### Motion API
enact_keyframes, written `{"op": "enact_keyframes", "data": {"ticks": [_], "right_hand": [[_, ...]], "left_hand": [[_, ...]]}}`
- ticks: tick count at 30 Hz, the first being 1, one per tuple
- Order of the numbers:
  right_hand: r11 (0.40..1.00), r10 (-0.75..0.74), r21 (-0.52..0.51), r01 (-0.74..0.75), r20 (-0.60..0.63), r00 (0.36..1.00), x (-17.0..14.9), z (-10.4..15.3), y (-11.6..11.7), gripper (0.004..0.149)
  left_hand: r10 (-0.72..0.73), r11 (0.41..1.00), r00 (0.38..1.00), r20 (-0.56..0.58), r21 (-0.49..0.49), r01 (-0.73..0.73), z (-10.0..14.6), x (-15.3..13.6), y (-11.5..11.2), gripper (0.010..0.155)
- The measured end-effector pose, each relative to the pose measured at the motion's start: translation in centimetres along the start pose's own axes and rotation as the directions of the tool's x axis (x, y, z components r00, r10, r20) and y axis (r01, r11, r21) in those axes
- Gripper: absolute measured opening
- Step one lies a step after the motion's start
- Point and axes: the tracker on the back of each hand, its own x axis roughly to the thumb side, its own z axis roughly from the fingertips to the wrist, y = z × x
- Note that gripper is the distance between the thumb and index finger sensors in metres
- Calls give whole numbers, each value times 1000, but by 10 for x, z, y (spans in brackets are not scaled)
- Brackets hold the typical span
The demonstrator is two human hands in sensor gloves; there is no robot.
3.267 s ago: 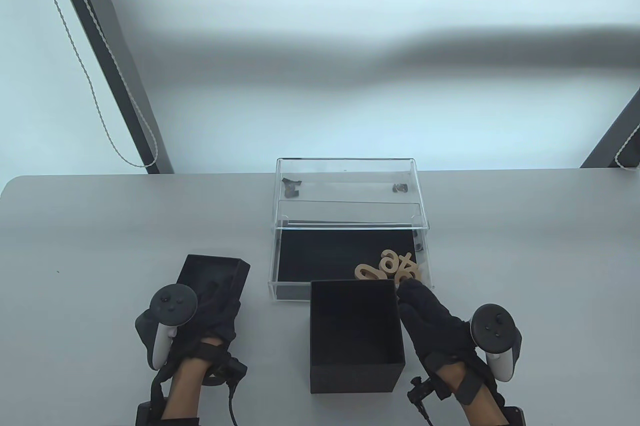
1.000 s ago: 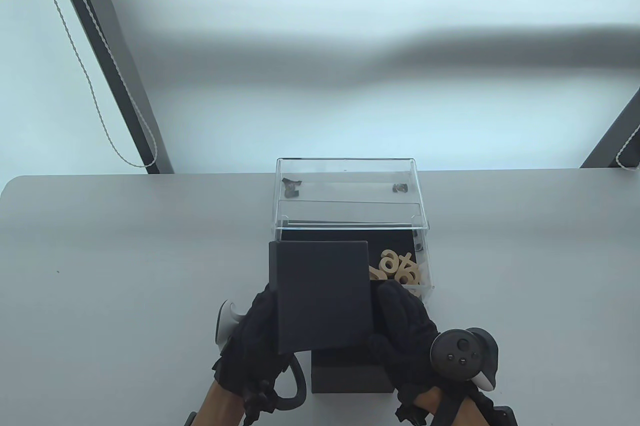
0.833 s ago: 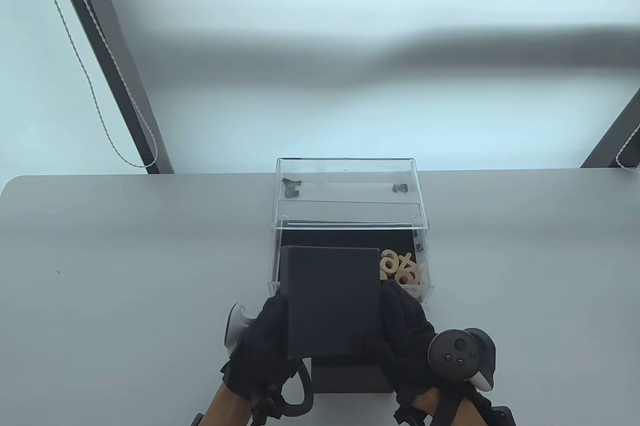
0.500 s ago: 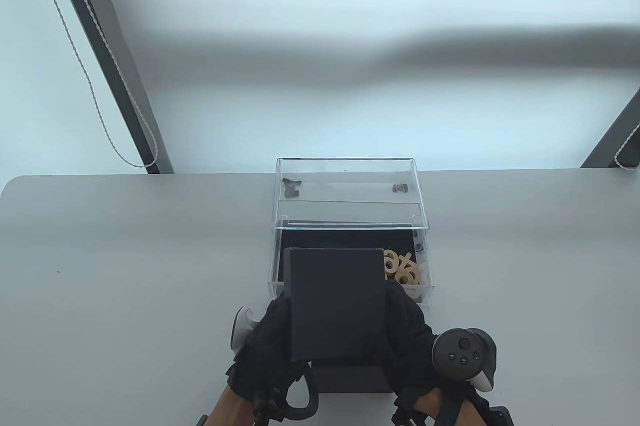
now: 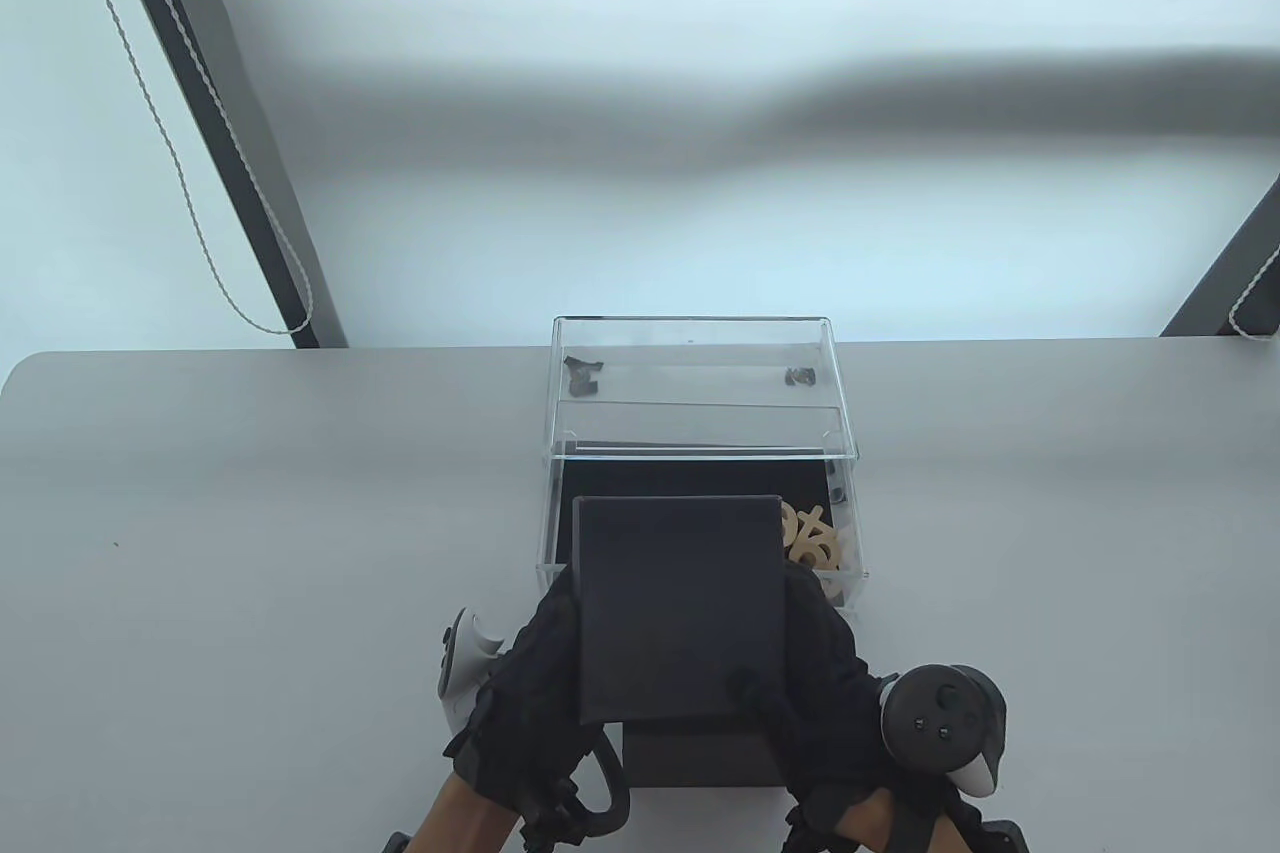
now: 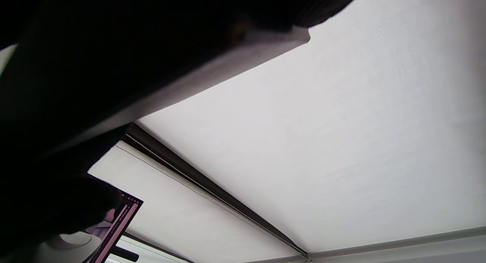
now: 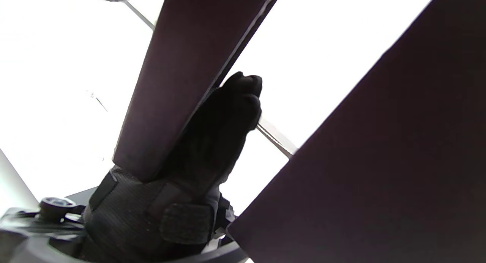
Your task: Pour number blocks into a drawer
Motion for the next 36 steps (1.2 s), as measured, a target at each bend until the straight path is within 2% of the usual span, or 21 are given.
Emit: {"op": "enact_keyframes", "data": {"ticks": [6, 10, 13, 15, 17, 18, 26, 31, 36], "right_hand": [[1000, -19, -9, 19, -21, 1000, 5, 2, -5, 98], [999, -33, -2, 33, -53, 998, 5, 4, -4, 97], [1000, 10, -4, -10, -61, 998, 5, 4, -6, 97], [1000, 21, -5, -21, -77, 997, 5, 4, -7, 97], [1000, 19, -8, -20, -97, 995, 4, 4, -8, 96], [1000, 21, -10, -22, -110, 994, 3, 4, -9, 96], [999, 42, 29, -35, -289, 957, -8, 6, -8, 93], [998, 59, 29, -52, -325, 944, -9, 6, -9, 93], [996, 69, 79, -43, -374, 925, -12, 6, -7, 95]], "left_hand": [[-223, 971, 974, 43, 94, 218, 2, 10, 3, 70], [-362, 926, 931, 52, 140, 352, 4, 16, 3, 66], [-494, 851, 869, 31, 222, 476, 7, 21, 5, 64], [-625, 745, 780, -17, 284, 604, 9, 24, 8, 63], [-688, 686, 724, -42, 286, 669, 9, 25, 11, 63], [-698, 676, 714, -59, 277, 683, 9, 24, 12, 63], [-656, 696, 737, -160, 247, 674, 10, 6, 24, 63], [-621, 727, 762, -184, 229, 647, 10, -1, 27, 64], [-606, 744, 774, -185, 212, 633, 10, -6, 27, 67]]}}
